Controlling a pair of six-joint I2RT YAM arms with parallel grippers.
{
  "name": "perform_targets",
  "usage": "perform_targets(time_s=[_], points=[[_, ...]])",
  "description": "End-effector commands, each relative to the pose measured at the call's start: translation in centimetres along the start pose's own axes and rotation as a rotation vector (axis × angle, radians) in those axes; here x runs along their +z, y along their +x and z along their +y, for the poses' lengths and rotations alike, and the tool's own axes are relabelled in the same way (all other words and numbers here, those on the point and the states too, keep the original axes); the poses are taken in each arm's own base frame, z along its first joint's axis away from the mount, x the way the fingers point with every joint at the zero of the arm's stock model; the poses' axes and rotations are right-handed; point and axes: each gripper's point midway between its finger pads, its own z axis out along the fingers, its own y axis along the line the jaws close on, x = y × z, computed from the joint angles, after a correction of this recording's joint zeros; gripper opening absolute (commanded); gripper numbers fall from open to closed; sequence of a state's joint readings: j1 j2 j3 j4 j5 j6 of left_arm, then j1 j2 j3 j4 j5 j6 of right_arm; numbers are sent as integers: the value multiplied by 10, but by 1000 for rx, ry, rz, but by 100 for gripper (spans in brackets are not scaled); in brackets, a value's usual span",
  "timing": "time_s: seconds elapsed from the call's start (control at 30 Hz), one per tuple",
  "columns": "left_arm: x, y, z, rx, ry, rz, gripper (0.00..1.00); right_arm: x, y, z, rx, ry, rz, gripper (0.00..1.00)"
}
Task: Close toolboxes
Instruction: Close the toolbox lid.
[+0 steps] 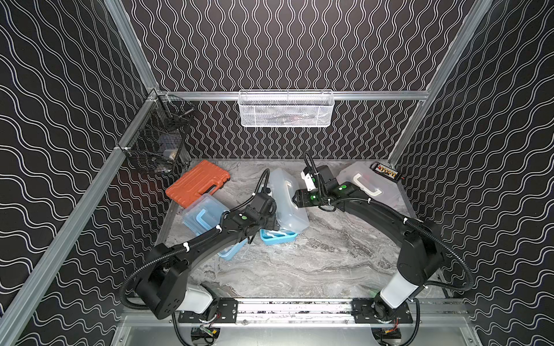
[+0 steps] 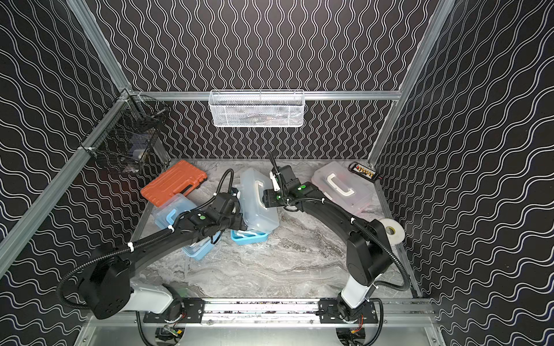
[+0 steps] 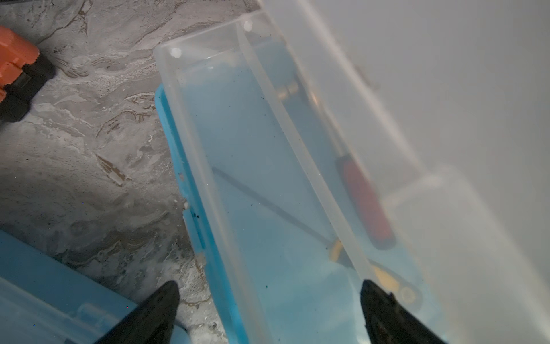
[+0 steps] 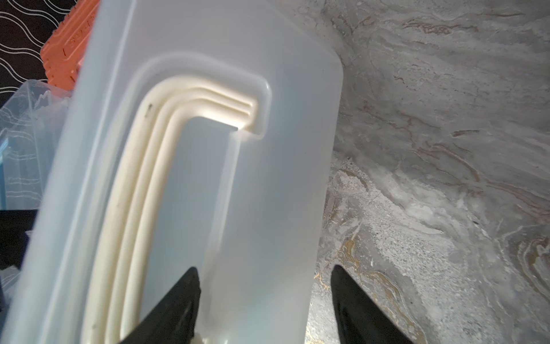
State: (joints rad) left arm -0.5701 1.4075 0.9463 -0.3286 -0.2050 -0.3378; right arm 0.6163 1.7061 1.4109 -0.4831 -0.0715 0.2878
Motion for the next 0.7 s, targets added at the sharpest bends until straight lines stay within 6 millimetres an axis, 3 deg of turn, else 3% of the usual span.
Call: perform_targets(time_s=[0.0,0.37,0.67], points=[[-8,-19,1,6,-8,-61,99,1,-7,2,-15,2,-22,70],[-31,-39,-7,-20,75,-201,99,1,-7,-2,-27,22,-28,70],[-34,-41,-9,-30,97,-220,99,5,-6,0,-29,15,-24,70]])
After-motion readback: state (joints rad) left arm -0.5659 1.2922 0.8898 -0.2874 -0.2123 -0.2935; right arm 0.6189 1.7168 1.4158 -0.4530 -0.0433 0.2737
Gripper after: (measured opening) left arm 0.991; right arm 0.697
